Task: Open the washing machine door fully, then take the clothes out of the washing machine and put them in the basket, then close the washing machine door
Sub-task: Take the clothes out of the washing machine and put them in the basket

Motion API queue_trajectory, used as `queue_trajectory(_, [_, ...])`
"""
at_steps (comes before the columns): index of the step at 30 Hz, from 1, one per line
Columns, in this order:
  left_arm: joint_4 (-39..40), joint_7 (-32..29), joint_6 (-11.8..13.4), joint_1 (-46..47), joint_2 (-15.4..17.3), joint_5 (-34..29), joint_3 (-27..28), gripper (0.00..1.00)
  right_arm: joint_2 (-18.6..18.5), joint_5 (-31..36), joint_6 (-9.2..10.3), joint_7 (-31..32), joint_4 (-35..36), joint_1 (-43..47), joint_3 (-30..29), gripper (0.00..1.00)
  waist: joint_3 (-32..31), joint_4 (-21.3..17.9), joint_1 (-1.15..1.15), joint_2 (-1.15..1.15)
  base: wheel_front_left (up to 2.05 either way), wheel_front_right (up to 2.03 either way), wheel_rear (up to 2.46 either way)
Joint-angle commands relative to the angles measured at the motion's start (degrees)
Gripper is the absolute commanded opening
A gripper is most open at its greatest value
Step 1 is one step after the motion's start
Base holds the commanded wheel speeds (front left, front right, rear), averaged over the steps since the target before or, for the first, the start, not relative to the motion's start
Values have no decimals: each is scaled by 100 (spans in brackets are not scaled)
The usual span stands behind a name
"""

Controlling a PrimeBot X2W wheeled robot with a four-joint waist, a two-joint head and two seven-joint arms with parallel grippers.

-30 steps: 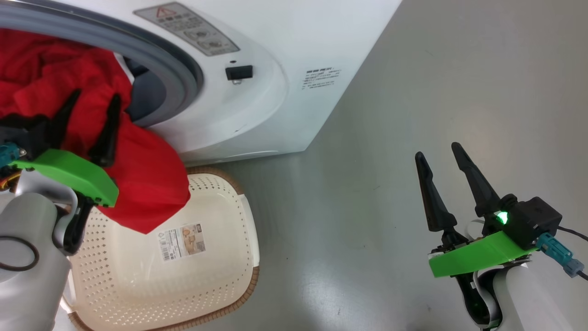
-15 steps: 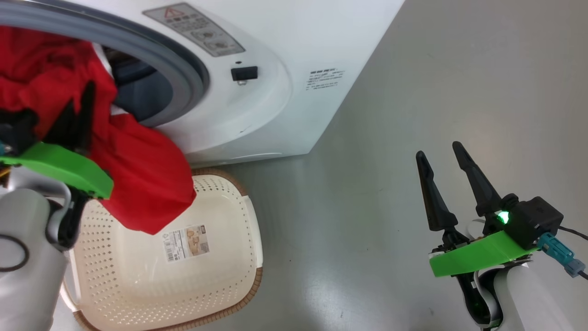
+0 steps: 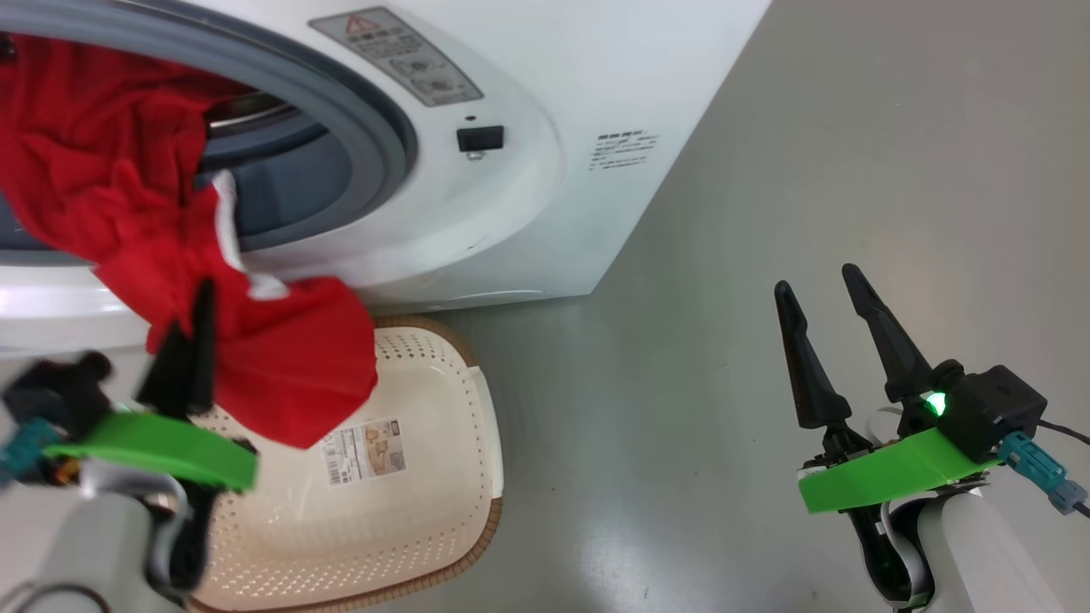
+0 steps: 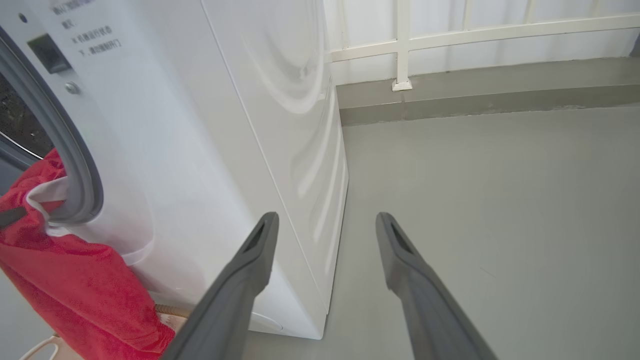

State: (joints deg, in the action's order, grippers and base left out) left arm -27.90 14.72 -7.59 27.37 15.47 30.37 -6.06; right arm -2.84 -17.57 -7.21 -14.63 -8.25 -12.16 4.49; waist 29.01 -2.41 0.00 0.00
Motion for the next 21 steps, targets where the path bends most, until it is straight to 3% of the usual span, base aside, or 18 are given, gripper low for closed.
queue_trajectory(1, [194,28,10,-196,127,-67,169,0,-4,-10,-28,-37,117,47,110,100,3,35,0,0,0,0,0])
queue_trajectory(9, [-52,28,10,-584,-147,-140,-65,0,-4,15,-28,-37,144,8,124,100,134,83,0,0,0,0,0])
queue_trajectory(21, [-1332,28,10,-87,-99,282,-729,0,-4,124,-28,-37,227,-86,57,100,535,52,0,0,0,0,0])
